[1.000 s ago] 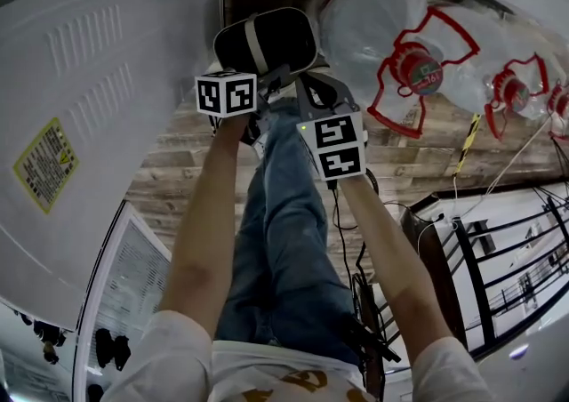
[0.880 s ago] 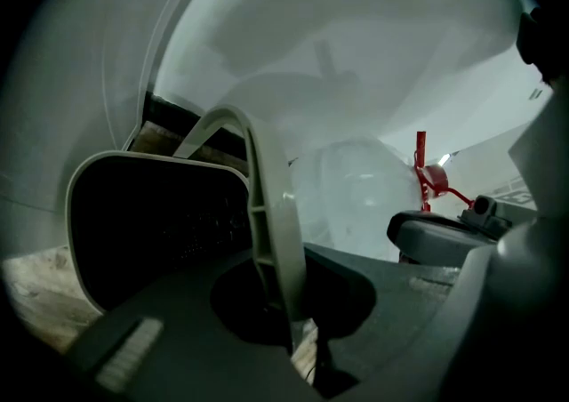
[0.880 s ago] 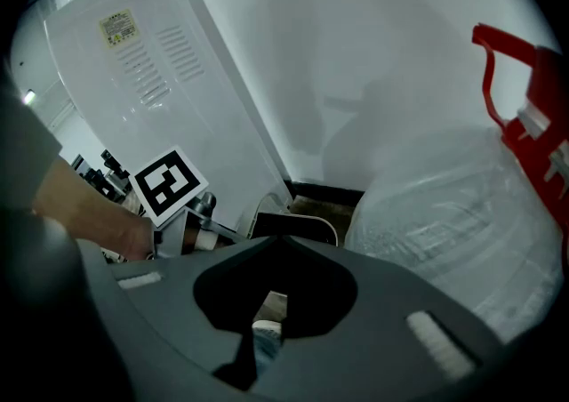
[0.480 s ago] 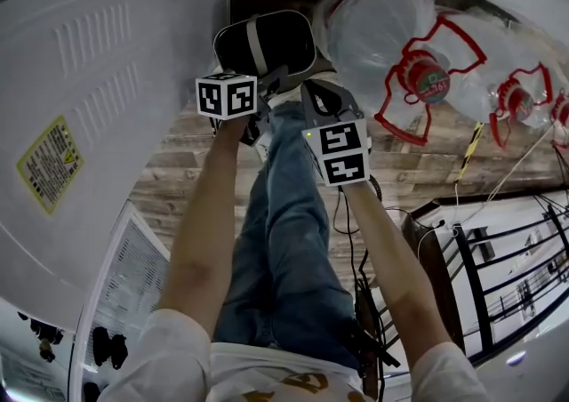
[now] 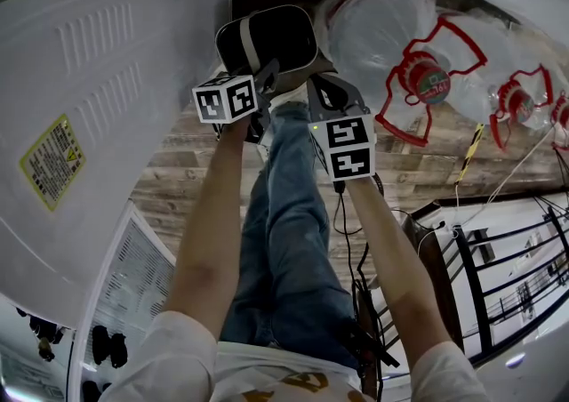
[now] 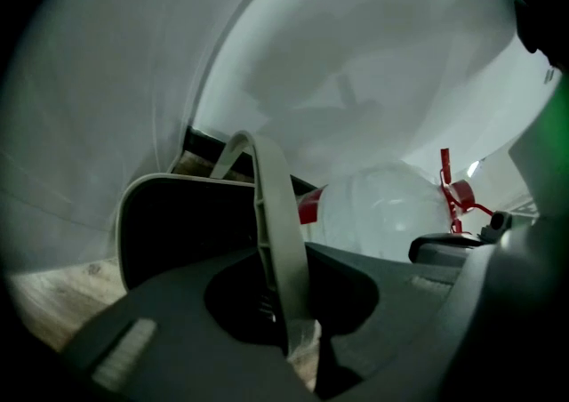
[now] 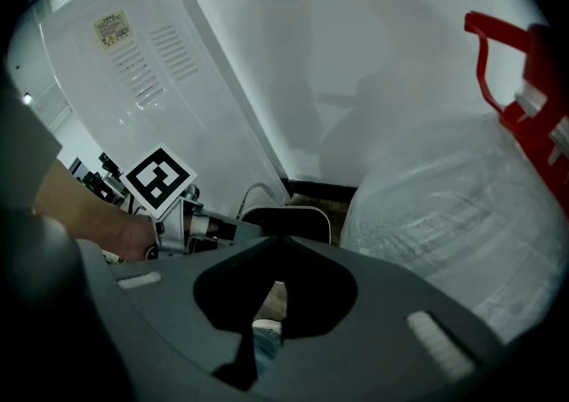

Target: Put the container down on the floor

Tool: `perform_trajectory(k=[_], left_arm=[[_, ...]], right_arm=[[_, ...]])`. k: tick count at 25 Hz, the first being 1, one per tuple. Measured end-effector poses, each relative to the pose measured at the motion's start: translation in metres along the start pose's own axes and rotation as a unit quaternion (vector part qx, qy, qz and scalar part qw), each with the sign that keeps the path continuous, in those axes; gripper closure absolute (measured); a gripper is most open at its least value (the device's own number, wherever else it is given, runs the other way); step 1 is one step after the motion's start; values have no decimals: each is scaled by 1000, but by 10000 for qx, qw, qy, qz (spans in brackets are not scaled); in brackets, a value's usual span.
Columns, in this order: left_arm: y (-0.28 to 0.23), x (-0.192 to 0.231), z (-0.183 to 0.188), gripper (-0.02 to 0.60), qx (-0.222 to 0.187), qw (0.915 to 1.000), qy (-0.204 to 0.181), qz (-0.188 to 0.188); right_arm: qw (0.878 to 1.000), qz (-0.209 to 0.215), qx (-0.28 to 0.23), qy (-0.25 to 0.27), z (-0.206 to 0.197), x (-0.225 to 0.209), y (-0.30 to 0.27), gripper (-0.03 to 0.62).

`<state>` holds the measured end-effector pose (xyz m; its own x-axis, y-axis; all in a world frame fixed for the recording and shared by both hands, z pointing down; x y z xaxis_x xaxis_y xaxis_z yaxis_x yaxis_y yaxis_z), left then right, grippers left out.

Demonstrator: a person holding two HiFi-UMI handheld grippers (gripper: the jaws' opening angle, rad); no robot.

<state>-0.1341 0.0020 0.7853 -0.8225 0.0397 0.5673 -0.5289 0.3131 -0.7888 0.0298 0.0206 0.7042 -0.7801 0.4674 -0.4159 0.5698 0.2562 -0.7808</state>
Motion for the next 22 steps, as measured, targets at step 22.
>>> perform_trajectory(k=[22], left_arm=[[29,51,-25,476,147,9642,239,2635]], right_arm=[[9992,31,-259,-314,1,7,5,569]])
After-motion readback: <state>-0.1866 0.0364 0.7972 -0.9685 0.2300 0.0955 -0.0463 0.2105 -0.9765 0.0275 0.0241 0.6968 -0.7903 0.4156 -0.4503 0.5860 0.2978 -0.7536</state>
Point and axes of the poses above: the fingertips, and each gripper's own axes: y backward along the fingers, x to its left, z out of its top, the point moved 8 cm from there along y, backward along the fingers, and after that the axes turned 6 degrees about z, right-handed, at the moved point
